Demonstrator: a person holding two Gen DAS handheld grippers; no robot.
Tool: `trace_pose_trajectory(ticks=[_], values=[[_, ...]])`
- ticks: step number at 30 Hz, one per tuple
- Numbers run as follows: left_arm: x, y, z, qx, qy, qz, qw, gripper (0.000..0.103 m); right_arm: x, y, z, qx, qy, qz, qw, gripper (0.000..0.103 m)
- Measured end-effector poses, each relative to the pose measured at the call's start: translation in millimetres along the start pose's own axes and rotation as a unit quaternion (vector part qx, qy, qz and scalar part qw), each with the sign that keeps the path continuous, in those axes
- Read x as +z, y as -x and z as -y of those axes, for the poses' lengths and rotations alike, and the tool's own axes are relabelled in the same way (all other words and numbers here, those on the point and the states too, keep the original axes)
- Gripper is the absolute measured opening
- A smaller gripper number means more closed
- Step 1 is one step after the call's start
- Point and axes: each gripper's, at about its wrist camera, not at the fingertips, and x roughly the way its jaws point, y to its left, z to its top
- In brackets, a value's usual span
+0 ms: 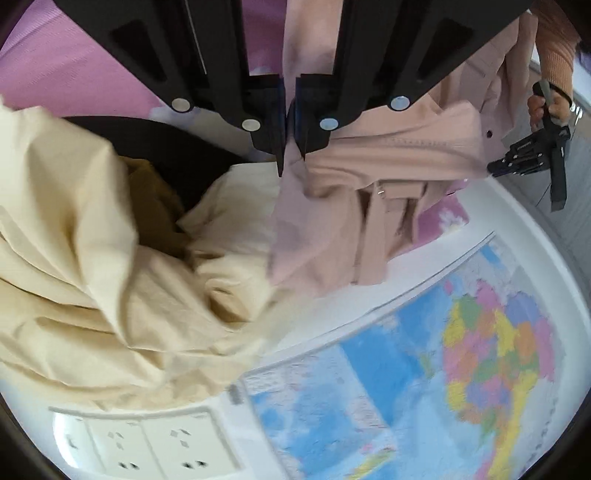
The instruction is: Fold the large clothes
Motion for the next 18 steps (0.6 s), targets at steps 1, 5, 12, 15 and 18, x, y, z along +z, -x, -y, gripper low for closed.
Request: trace_pose_trajectory(ticks=[1, 5, 12, 15, 18], values=[[2, -7, 0, 0.002, 0.002, -0.008, 1.0000, 0.035, 0, -4, 3, -0.010, -0.005, -0.010, 1.000, 0.003], [-2, -35, -5, 0.005, 0.016, -0.040, 0.9991, 0.050, 0, -9, -1, -0.028, -0.012, -0.031, 0.999, 0.033], [-25, -26, -8, -0.027, 0.017, -0.028, 0.9991, 0.065, -3, 41, -47, -0.068, 0.068, 0.030, 0.995, 0.058], [-29, -28, -3, -0.039, 0.005, -0.029, 0.9988, 0.063, -7, 43, -81, -0.058, 0.127, 0.044, 0.989, 0.058], [-28, -41, 1, -0.049, 0.004, -0.043, 0.9978, 0.038, -13, 17, -118, -0.015, 0.186, 0.016, 0.982, 0.058]])
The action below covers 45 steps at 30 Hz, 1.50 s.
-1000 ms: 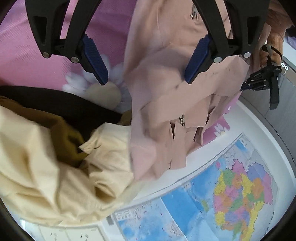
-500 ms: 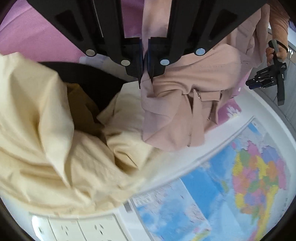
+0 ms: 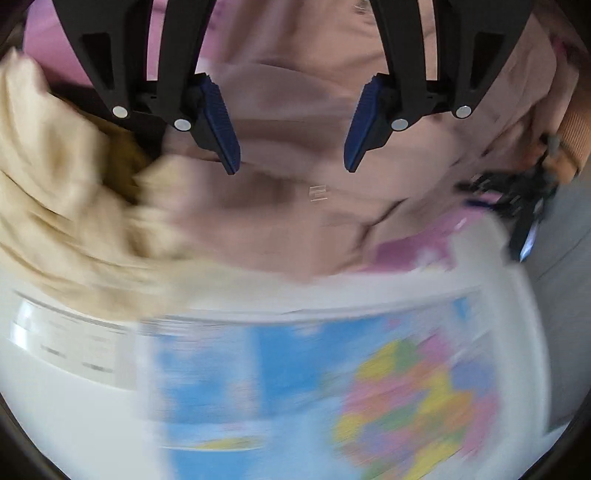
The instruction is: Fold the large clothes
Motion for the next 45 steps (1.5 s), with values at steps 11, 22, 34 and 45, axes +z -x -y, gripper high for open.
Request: trace_pose_trajectory(ticks=[11, 22, 34, 45], values=[[24, -10, -11, -0.001, 0.043, 0.021, 0.9989, 0.006, -17, -124, -49, -0.002, 0.083, -0.141, 0.987, 0.039], [-30, 67, -61, 0.031, 0.070, 0.067, 0.9948, 0.062, -7, -103, -53, 0.002, 0.070, -0.127, 0.989, 0.051], [-116, 123, -79, 0.036, 0.125, 0.078, 0.9885, 0.067, -9, -128, -164, 0.100, 0.178, -0.149, 0.968, 0.059], [-155, 115, -68, 0.025, 0.141, 0.040, 0.9890, 0.077, -16, -121, -152, 0.106, 0.138, -0.165, 0.971, 0.060]])
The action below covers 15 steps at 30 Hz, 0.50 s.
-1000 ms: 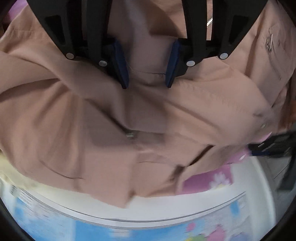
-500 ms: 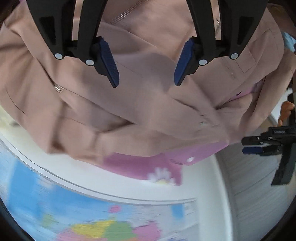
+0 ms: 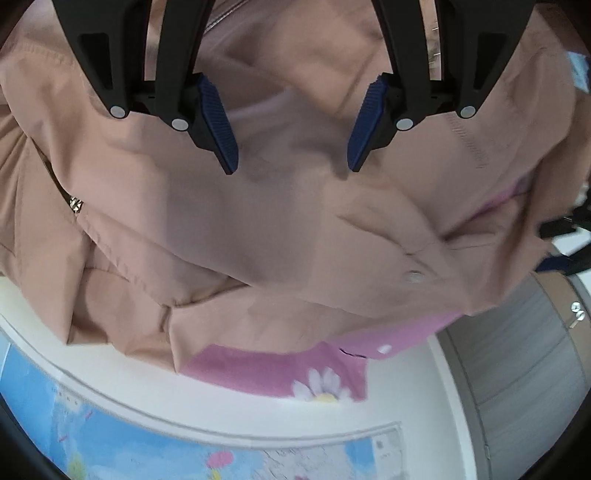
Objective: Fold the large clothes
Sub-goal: 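Grasp the jacket sleeve with the left gripper while the right gripper grasps the hem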
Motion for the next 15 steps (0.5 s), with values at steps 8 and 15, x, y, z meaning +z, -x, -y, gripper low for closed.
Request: trace_pose_trajectory(ticks=[8, 15], values=[[-12, -14, -9, -0.014, 0.016, -0.032, 0.9992, 0.013, 3, 29, -57, 0.089, 0.057, 0.030, 0.994, 0.065], [-3, 14, -20, -0.024, 0.039, 0.007, 0.9989, 0.002, -2, 42, -93, 0.159, 0.074, 0.036, 0.984, 0.066]])
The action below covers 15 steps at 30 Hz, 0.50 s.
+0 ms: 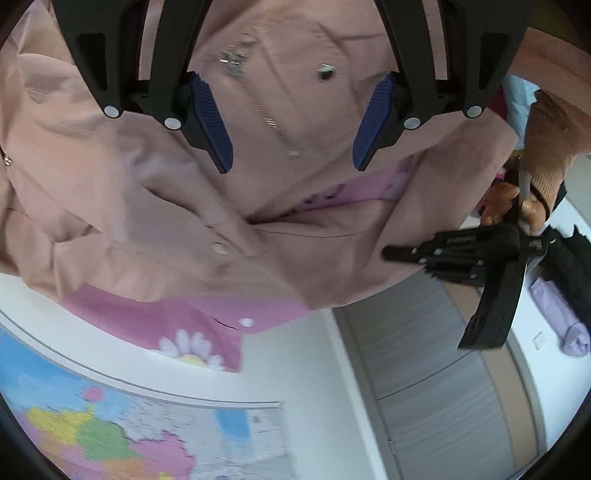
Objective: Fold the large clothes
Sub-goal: 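Grasp the jacket sleeve with the left gripper while the right gripper grasps the hem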
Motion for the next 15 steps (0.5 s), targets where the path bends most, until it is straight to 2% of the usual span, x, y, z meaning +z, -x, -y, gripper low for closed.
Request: trace_pose_trajectory(ticks=[3, 6, 9, 13, 15], values=[[10, 20, 1, -0.013, 0.001, 0.022, 0.9997, 0.002, 3, 1, -17, 0.042, 0.004, 0.010, 0.999, 0.068], [24, 37, 5, -0.037, 0.000, 0.037, 0.9986, 0.002, 6, 2, -41, 0.096, 0.013, 0.019, 0.995, 0.075], [40, 50, 20, -0.058, -0.019, 0.046, 0.9971, 0.002, 8, 0, -72, 0.137, 0.035, 0.030, 0.989, 0.079], [54, 52, 47, -0.070, -0.050, 0.048, 0.9952, 0.002, 15, -10, -89, 0.192, 0.014, 0.038, 0.980, 0.082], [59, 50, 58, -0.077, -0.057, 0.046, 0.9943, 0.002, 18, -12, -97, 0.190, 0.010, 0.049, 0.980, 0.084]])
